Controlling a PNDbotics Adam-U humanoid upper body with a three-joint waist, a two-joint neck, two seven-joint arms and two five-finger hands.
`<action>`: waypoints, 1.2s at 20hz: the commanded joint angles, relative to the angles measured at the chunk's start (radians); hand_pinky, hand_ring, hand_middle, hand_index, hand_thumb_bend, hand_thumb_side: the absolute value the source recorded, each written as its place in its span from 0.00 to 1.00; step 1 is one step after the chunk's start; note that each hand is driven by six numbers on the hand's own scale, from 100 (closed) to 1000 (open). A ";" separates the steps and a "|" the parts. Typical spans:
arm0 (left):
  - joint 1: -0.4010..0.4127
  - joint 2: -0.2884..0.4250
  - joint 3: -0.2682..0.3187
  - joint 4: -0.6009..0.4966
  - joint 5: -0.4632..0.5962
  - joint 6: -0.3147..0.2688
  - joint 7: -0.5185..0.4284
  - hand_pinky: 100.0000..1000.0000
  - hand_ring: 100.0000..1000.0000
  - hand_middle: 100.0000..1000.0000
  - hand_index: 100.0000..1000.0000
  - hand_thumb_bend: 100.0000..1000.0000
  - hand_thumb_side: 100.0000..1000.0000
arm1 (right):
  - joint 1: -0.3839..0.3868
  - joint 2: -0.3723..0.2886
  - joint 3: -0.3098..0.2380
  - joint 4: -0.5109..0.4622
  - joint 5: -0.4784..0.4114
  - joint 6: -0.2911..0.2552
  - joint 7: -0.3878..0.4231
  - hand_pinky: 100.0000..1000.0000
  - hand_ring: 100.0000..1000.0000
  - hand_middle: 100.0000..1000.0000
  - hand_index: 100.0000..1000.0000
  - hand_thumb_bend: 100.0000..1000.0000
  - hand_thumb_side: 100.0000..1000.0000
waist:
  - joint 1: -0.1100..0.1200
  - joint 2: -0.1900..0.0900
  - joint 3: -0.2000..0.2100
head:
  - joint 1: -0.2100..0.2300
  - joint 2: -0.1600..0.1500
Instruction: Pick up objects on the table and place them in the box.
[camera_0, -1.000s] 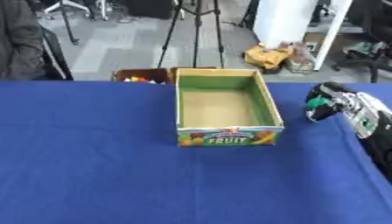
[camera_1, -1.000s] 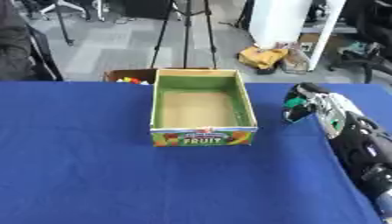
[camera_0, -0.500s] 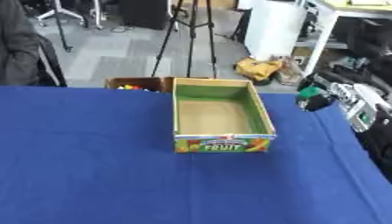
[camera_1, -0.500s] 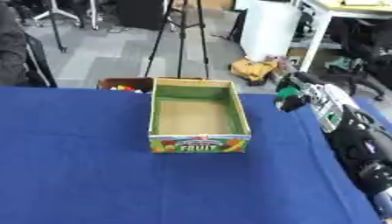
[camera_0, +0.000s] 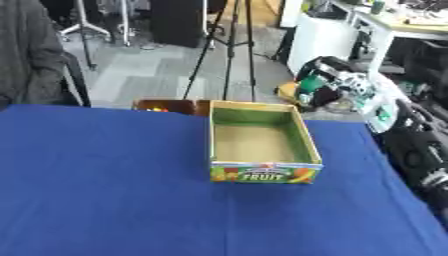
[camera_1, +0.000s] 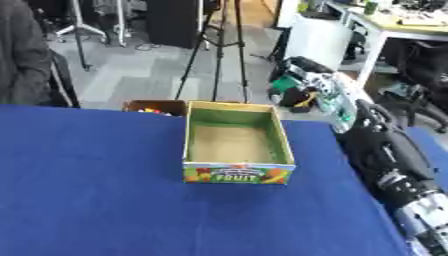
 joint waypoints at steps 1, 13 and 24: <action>-0.020 0.010 -0.006 -0.023 0.010 0.000 -0.011 0.63 0.61 0.58 0.83 0.77 0.86 | -0.028 0.014 -0.001 0.029 0.031 -0.003 0.006 0.00 0.00 0.40 0.69 0.00 0.00 | 0.015 -0.010 0.013 | -0.004 -0.001; -0.018 -0.008 -0.016 -0.034 0.016 0.001 -0.027 0.63 0.61 0.58 0.83 0.76 0.86 | -0.015 0.052 -0.013 0.115 0.090 -0.009 -0.032 0.00 0.03 0.47 0.75 0.00 0.00 | 0.048 0.029 0.040 | -0.036 -0.008; -0.017 -0.018 -0.018 -0.032 0.021 0.001 -0.033 0.63 0.61 0.58 0.83 0.77 0.86 | -0.017 0.090 0.010 0.095 0.179 -0.102 -0.058 0.81 0.88 0.88 0.91 0.66 0.26 | 0.052 0.038 0.028 | -0.049 -0.016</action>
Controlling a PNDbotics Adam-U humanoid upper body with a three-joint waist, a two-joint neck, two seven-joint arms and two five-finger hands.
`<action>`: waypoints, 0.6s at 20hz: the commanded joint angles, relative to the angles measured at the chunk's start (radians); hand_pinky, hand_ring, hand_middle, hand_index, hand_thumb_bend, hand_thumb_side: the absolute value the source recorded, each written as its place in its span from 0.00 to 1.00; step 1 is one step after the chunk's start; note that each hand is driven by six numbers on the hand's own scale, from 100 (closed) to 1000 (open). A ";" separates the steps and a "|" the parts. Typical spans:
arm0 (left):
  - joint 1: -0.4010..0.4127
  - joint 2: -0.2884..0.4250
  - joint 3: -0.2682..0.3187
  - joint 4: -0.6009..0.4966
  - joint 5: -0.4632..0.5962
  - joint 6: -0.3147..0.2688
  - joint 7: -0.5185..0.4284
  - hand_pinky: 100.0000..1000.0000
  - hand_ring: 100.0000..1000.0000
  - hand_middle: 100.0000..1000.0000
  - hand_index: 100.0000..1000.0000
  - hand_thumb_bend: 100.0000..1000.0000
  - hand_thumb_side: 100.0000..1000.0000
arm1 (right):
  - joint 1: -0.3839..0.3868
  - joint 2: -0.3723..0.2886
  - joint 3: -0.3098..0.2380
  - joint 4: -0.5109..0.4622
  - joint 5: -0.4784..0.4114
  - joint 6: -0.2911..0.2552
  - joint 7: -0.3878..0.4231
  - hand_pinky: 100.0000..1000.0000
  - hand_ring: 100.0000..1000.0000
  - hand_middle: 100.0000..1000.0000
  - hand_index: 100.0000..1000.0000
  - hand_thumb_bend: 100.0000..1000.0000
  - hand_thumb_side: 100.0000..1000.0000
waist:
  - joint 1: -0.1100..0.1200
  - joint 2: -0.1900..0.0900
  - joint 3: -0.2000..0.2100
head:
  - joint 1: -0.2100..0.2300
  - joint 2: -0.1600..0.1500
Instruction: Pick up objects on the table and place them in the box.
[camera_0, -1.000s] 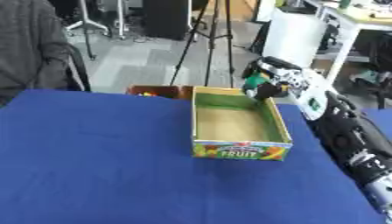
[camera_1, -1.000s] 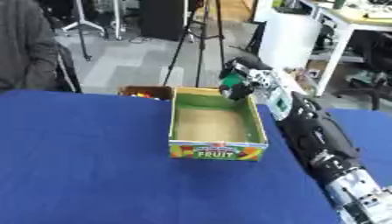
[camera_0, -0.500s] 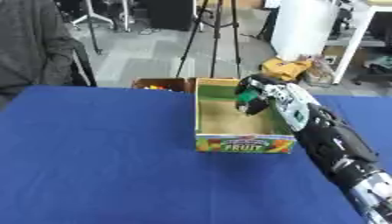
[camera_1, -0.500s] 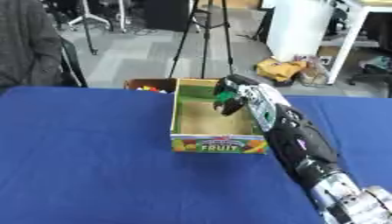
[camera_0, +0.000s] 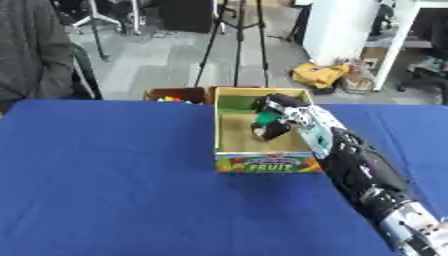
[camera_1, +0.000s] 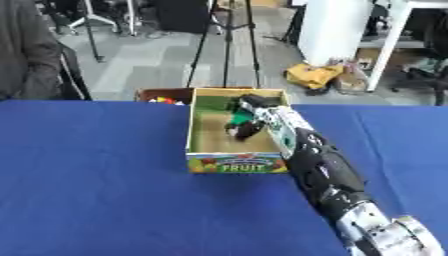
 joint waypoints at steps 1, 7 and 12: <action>-0.006 0.013 0.004 -0.015 0.005 -0.001 -0.005 0.63 0.61 0.58 0.83 0.77 0.86 | -0.022 -0.020 0.005 -0.042 0.028 -0.028 0.008 0.81 0.88 0.88 0.92 0.70 0.28 | 0.002 -0.019 -0.006 | -0.002 -0.005; 0.002 0.030 0.011 -0.008 -0.005 0.003 0.007 0.63 0.61 0.58 0.83 0.76 0.86 | -0.007 -0.064 0.020 -0.184 -0.043 -0.068 -0.010 0.74 0.80 0.85 0.91 0.56 0.25 | -0.009 -0.048 -0.067 | 0.033 0.016; 0.020 0.050 0.034 0.009 -0.035 0.017 0.055 0.64 0.62 0.59 0.82 0.75 0.85 | 0.013 -0.120 0.047 -0.349 -0.177 -0.068 -0.028 0.69 0.75 0.84 0.90 0.47 0.28 | -0.025 -0.091 -0.155 | 0.119 0.049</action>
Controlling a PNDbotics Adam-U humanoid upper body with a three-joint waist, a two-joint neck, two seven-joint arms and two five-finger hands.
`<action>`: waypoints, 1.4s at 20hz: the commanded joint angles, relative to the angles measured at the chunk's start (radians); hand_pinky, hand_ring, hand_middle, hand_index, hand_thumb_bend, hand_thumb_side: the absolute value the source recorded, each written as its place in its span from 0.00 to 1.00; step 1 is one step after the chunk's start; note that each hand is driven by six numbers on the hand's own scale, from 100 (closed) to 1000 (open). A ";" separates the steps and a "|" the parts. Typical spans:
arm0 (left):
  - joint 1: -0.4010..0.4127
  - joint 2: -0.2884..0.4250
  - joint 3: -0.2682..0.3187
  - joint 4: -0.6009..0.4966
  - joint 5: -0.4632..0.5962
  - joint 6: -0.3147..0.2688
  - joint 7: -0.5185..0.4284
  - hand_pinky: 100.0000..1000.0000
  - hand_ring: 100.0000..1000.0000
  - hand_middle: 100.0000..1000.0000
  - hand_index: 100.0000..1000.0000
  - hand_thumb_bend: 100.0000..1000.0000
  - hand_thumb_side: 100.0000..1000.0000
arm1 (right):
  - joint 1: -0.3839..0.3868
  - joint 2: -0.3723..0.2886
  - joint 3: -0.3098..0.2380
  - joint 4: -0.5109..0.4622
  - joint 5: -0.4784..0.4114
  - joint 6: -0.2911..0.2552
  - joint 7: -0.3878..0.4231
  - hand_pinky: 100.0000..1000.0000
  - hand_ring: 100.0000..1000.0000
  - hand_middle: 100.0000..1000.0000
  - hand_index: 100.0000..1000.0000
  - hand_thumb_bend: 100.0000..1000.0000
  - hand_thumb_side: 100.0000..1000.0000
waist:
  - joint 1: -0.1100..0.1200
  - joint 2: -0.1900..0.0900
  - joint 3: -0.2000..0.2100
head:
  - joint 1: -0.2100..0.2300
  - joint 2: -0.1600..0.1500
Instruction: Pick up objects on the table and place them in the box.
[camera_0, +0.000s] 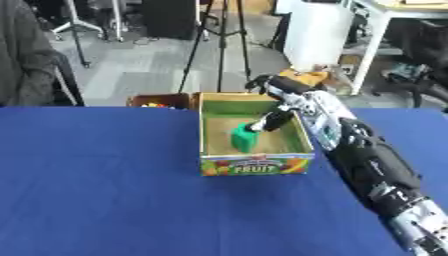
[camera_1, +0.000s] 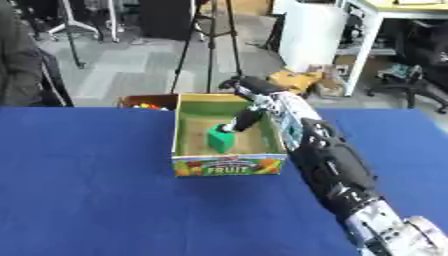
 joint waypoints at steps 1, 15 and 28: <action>0.003 0.040 0.025 -0.001 -0.022 0.006 0.036 0.64 0.62 0.59 0.82 0.75 0.85 | -0.001 -0.074 0.015 -0.119 -0.076 0.000 -0.013 0.68 0.74 0.84 0.90 0.47 0.29 | -0.001 -0.030 -0.029 | 0.060 0.022; -0.026 0.083 0.040 0.077 -0.132 0.017 0.163 0.64 0.71 0.69 0.81 0.72 0.83 | 0.331 -0.127 -0.057 -0.489 -0.637 0.093 -0.274 0.62 0.64 0.76 0.87 0.50 0.33 | 0.026 -0.046 -0.232 | 0.277 0.066; -0.014 0.062 0.034 0.123 -0.068 0.013 0.143 0.63 0.67 0.66 0.80 0.71 0.84 | 0.457 -0.084 -0.093 -0.495 -0.911 0.091 -0.347 0.55 0.58 0.71 0.83 0.55 0.33 | 0.070 -0.031 -0.240 | 0.253 0.140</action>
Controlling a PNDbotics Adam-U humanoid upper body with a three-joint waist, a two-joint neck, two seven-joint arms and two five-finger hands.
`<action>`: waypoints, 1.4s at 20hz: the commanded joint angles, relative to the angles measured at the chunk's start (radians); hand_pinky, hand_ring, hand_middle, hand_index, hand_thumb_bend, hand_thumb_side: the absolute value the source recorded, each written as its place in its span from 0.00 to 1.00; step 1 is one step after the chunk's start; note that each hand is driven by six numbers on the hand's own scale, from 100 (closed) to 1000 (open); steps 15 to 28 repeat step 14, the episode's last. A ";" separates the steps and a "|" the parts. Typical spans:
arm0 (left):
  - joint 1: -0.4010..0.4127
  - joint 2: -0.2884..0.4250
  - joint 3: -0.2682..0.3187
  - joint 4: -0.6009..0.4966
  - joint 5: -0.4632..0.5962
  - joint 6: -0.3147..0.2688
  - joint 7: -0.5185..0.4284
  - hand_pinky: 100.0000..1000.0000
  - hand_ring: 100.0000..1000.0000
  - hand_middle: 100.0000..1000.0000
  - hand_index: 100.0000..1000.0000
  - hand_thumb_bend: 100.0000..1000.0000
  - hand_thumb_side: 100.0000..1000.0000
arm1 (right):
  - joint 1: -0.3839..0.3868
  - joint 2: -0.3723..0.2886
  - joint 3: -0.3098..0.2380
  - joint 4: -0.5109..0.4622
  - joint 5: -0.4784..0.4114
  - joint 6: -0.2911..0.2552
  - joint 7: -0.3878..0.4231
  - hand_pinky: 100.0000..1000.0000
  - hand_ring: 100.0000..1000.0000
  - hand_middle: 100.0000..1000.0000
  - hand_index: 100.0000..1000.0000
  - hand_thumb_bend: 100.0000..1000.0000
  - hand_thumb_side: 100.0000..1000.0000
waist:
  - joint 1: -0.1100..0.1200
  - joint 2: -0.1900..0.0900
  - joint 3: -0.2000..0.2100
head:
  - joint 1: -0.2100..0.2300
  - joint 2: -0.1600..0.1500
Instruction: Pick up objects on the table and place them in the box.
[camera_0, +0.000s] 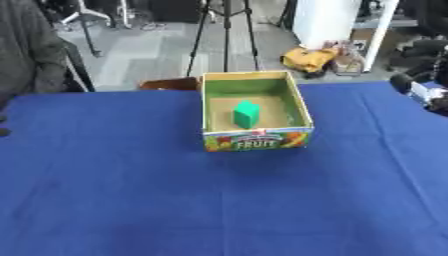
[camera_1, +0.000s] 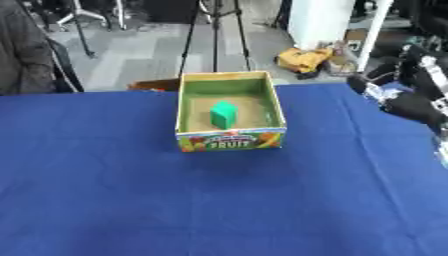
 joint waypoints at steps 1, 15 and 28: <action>-0.001 0.009 0.005 -0.011 0.008 -0.001 -0.012 0.63 0.67 0.66 0.80 0.71 0.84 | -0.005 -0.016 -0.020 -0.023 -0.020 -0.002 -0.019 0.55 0.58 0.71 0.83 0.54 0.34 | 0.000 -0.010 0.001 | -0.012 0.025; 0.009 -0.011 0.007 -0.035 0.002 0.009 -0.028 0.63 0.67 0.66 0.79 0.71 0.84 | 0.008 -0.007 -0.023 -0.042 -0.015 0.005 -0.037 0.54 0.57 0.69 0.82 0.51 0.34 | 0.006 0.003 0.001 | -0.012 0.051; 0.009 -0.011 0.007 -0.035 0.002 0.009 -0.028 0.63 0.67 0.66 0.79 0.71 0.84 | 0.008 -0.007 -0.023 -0.042 -0.015 0.005 -0.037 0.54 0.57 0.69 0.82 0.51 0.34 | 0.006 0.003 0.001 | -0.012 0.051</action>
